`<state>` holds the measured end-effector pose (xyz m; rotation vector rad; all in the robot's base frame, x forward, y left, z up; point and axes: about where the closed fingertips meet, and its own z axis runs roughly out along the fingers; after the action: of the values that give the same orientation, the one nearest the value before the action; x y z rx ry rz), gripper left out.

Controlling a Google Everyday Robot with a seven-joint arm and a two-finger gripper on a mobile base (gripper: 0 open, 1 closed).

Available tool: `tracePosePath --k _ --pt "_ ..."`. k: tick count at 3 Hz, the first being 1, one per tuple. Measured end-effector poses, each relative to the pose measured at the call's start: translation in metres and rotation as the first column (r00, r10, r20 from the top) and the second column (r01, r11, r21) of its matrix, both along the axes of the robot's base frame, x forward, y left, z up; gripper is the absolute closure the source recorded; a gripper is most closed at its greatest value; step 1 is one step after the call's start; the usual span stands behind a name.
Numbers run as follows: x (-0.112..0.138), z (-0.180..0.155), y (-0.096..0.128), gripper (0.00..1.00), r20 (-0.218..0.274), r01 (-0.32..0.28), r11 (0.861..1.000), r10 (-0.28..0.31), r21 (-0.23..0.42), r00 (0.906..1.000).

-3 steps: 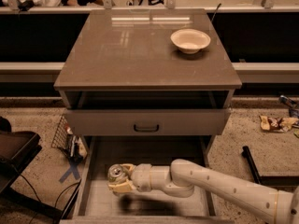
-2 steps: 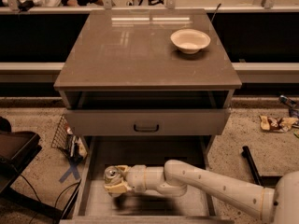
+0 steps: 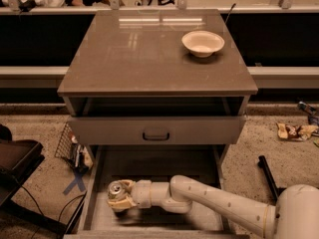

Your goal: Place 7up can into middle drawer

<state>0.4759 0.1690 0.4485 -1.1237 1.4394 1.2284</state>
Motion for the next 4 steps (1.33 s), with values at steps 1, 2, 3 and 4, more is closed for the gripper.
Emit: tracePosePath --k 1,2,3,4 --pt "0.0000 -0.0074 0.0047 1.00 0.014 -0.005 1.000 0.004 0.010 0.9999" --pt "-0.0008 -0.0069 0.0062 0.82 0.013 -0.007 1.000 0.007 0.012 0.9999" --pt "-0.0017 -0.0065 0.0078 0.59 0.013 -0.010 1.000 0.010 0.013 0.9999" --pt "-0.0025 -0.0061 0.0094 0.36 0.013 -0.013 1.000 0.013 0.014 0.9998"
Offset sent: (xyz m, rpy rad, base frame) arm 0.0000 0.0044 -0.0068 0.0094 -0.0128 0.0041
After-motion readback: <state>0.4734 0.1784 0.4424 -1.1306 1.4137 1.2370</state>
